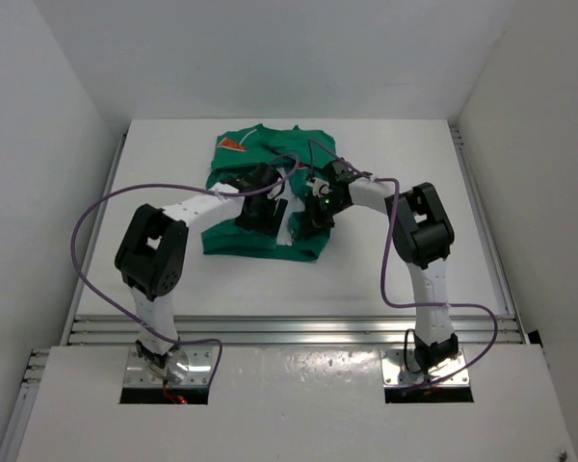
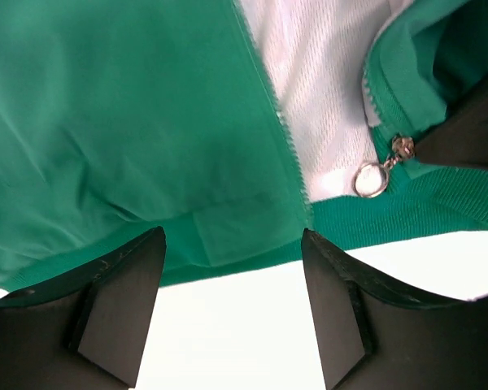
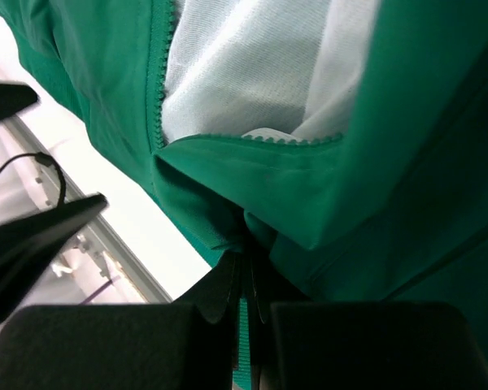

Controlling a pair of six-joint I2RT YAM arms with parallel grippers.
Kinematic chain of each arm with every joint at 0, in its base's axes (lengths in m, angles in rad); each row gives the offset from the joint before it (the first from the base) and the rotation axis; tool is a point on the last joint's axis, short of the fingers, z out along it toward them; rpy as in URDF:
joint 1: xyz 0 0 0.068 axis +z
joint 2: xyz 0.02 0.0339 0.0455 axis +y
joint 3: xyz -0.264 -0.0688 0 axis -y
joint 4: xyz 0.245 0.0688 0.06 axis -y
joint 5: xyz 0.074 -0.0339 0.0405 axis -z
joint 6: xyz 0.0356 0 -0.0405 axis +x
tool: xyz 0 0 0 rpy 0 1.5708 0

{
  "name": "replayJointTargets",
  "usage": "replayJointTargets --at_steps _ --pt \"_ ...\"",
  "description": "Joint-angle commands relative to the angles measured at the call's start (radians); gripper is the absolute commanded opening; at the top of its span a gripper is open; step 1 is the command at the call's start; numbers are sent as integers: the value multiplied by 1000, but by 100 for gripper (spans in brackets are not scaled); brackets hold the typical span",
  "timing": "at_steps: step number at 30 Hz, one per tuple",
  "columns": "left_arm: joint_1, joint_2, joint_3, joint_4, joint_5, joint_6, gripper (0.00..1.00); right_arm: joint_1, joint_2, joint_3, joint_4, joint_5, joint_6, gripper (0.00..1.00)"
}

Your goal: Zip up the jacket

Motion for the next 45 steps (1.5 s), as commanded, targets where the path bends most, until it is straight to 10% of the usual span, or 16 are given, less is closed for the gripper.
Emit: replayJointTargets --at_steps 1,33,45 --pt "-41 9 -12 -8 -52 -63 73 -12 -24 -13 43 -10 31 0" --pt "30 79 -55 66 81 -128 57 -19 -24 -53 71 -21 66 0" --pt "10 150 -20 66 32 -109 9 -12 -32 -59 34 24 40 0"
